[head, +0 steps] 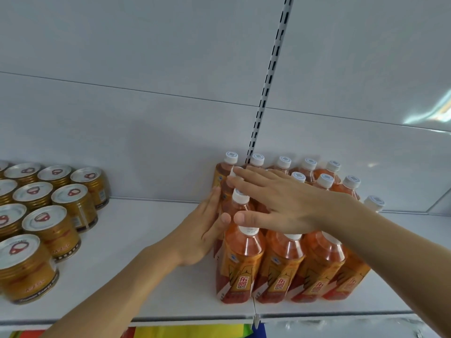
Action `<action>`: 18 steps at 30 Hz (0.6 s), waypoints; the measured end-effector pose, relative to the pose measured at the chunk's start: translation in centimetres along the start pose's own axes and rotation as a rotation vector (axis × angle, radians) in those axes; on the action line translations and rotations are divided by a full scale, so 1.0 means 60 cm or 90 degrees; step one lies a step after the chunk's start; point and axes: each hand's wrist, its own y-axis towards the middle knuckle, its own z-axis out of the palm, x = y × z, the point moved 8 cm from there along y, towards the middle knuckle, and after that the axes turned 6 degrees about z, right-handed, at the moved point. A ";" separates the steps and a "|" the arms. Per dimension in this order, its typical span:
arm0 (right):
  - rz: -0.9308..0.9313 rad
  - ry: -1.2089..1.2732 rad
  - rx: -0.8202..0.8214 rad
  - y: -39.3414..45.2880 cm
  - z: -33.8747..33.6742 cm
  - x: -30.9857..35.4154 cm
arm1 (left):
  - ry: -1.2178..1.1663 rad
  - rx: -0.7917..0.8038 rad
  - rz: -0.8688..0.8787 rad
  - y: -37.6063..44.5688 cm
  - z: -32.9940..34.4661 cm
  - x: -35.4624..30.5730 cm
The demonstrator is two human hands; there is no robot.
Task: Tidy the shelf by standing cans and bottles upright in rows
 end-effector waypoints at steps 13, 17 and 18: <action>0.010 0.011 0.000 0.005 0.004 -0.008 | 0.119 -0.002 0.038 0.091 -0.046 0.032; 0.010 0.016 -0.002 0.008 0.008 -0.010 | 0.121 0.000 0.033 0.092 -0.047 0.036; 0.011 0.014 -0.003 0.007 0.007 -0.009 | 0.122 0.004 0.030 0.090 -0.049 0.032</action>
